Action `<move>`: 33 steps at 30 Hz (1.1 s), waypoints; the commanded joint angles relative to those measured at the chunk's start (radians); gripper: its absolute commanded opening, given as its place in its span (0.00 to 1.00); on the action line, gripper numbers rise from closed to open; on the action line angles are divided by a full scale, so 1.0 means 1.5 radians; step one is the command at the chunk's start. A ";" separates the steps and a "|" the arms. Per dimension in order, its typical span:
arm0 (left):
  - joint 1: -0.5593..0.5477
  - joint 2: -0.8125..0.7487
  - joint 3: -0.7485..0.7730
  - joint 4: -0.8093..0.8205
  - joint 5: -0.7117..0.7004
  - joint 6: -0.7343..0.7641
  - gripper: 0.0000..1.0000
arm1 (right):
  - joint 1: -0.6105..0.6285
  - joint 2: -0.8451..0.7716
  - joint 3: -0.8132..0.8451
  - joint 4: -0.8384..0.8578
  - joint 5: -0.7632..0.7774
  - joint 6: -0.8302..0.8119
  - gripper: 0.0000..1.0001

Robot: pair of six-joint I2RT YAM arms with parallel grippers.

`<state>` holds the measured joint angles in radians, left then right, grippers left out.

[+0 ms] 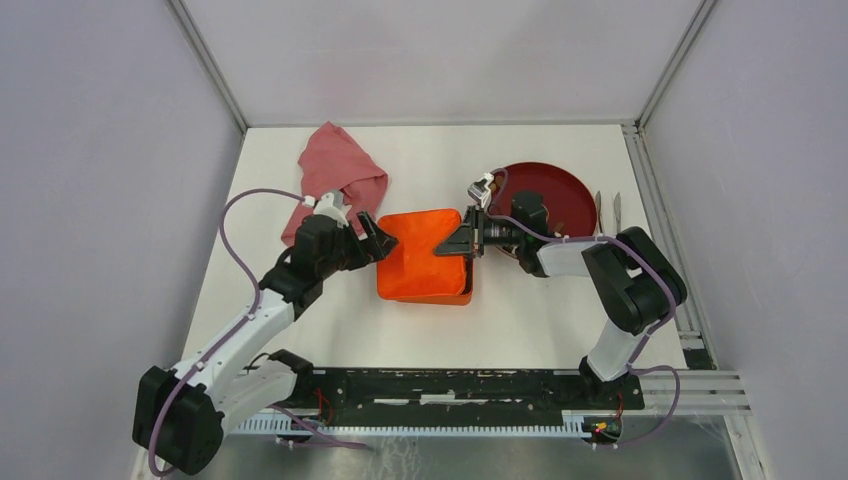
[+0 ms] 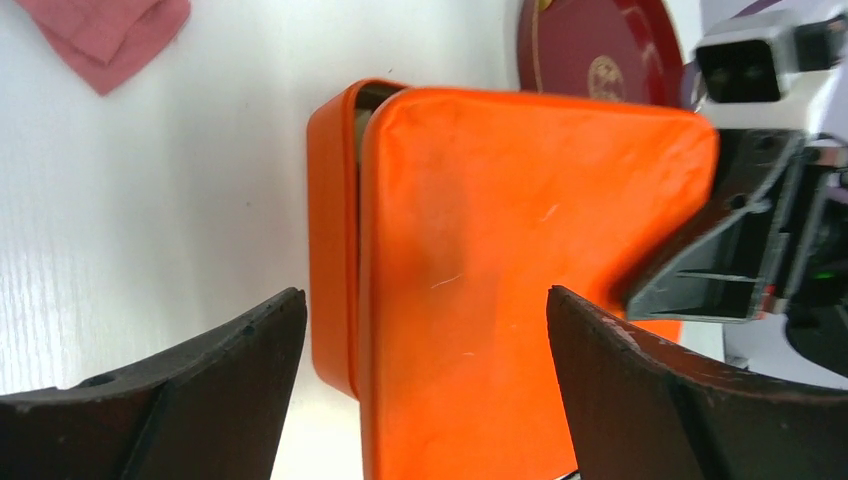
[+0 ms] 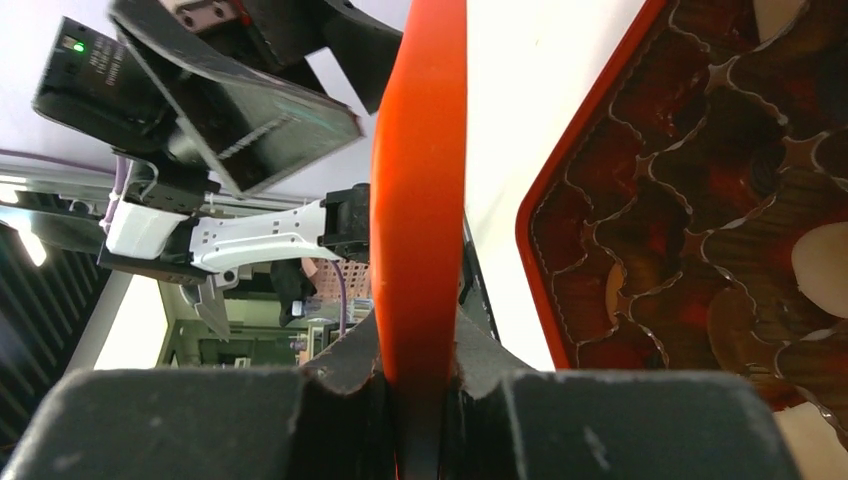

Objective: Pack the chocolate
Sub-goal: Close the box lid on the packing box.

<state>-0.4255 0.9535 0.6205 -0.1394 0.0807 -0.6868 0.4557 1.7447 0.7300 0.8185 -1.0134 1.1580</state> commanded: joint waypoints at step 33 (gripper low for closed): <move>0.002 0.218 0.016 0.114 0.068 0.028 0.57 | -0.032 -0.021 -0.040 -0.027 0.103 -0.029 0.04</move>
<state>-0.4248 1.2655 0.5945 -0.0250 0.1493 -0.6853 0.4141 1.7290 0.6697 0.6685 -0.8551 1.0618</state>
